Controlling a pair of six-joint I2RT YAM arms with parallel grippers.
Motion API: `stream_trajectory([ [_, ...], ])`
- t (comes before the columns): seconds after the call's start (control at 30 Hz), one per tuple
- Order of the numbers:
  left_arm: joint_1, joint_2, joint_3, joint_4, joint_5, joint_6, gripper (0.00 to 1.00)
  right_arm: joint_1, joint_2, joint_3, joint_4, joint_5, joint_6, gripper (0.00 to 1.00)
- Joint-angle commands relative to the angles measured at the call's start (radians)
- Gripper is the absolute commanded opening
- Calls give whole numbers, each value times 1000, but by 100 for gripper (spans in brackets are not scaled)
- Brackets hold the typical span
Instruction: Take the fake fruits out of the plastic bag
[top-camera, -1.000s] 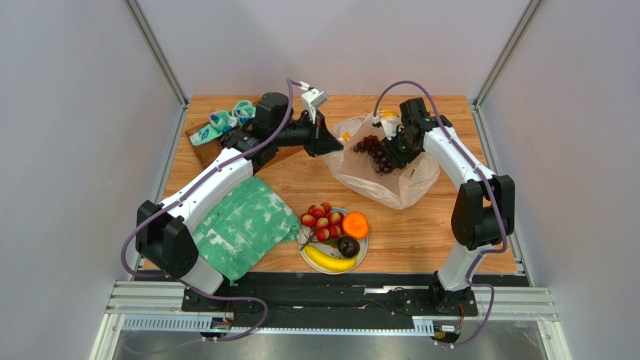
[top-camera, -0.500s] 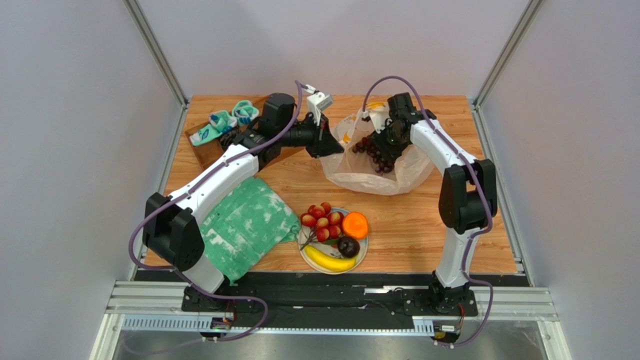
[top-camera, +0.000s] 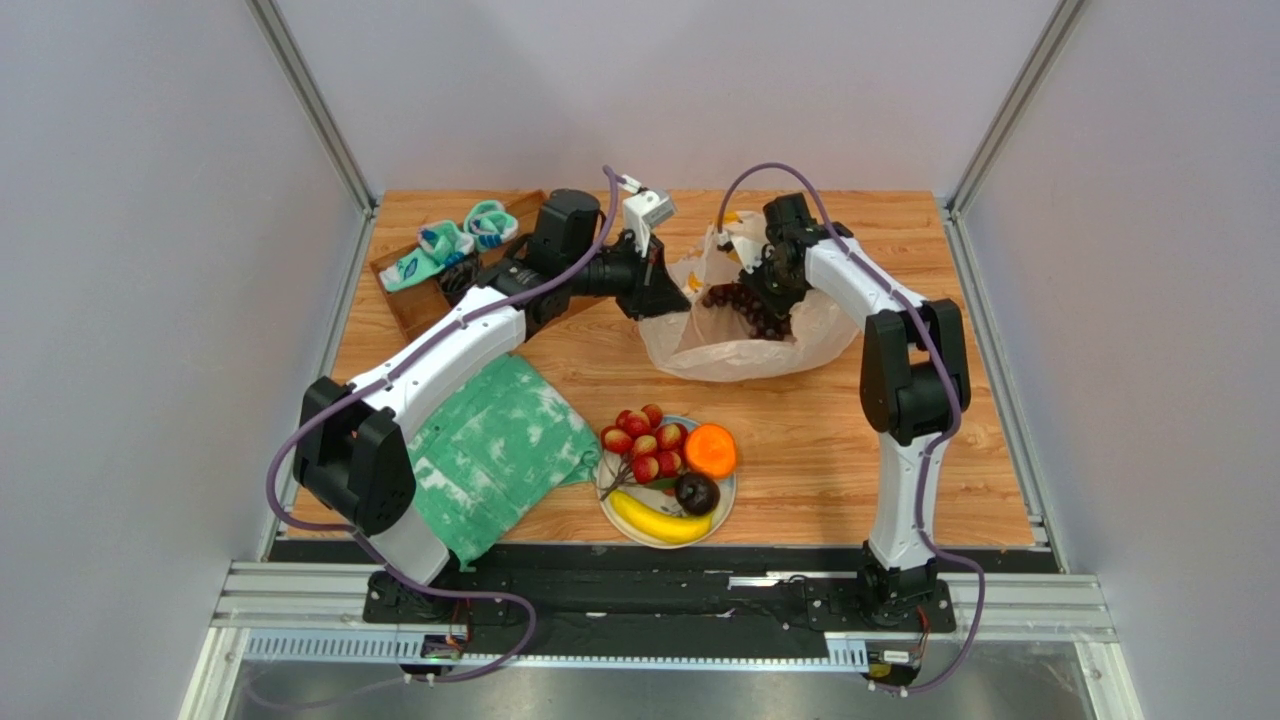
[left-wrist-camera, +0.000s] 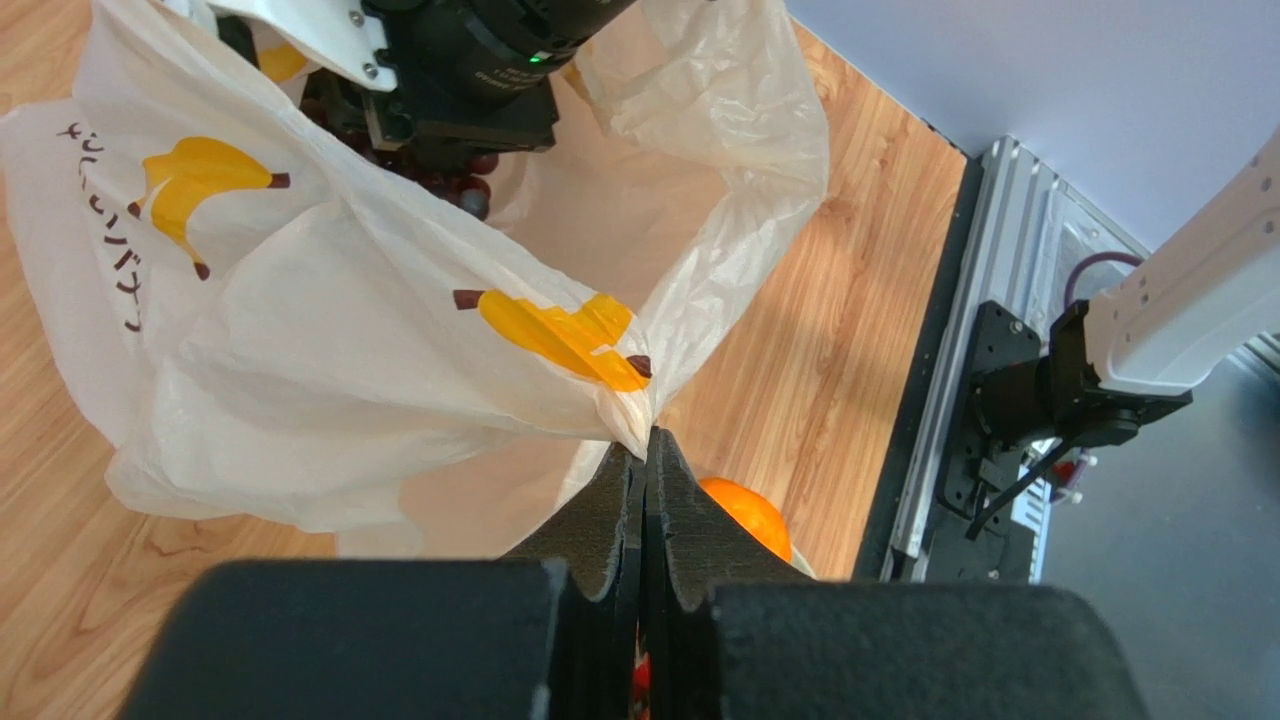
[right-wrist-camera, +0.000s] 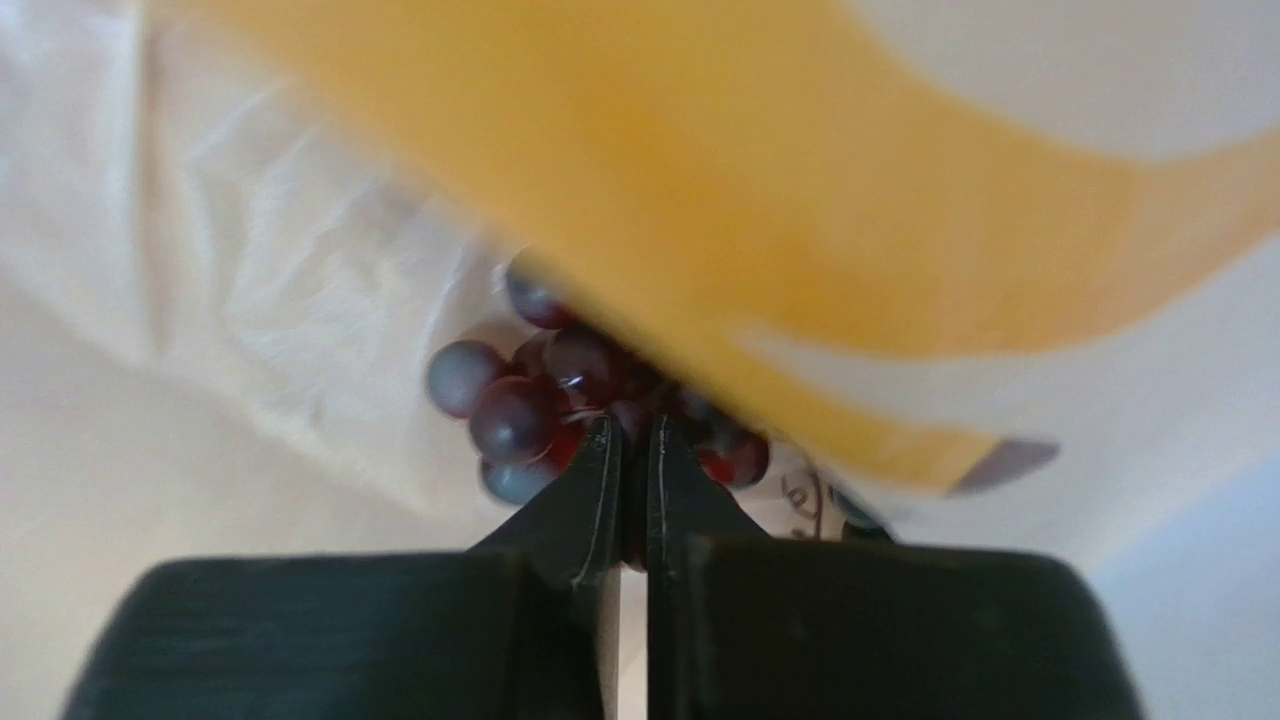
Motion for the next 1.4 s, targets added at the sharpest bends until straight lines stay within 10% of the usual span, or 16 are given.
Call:
stream_trajectory([
  [0.0,-8,-18,37,-10,-21,36,0,0,-172,-16,-51,-119,21,0],
  [0.83,-6,43,157,100,-16,-133,0,8,-649,-268,-154,-391,104,2],
  [1.37,-6,23,139,56,-50,-64,0,8,-576,124,-48,-566,343,1],
])
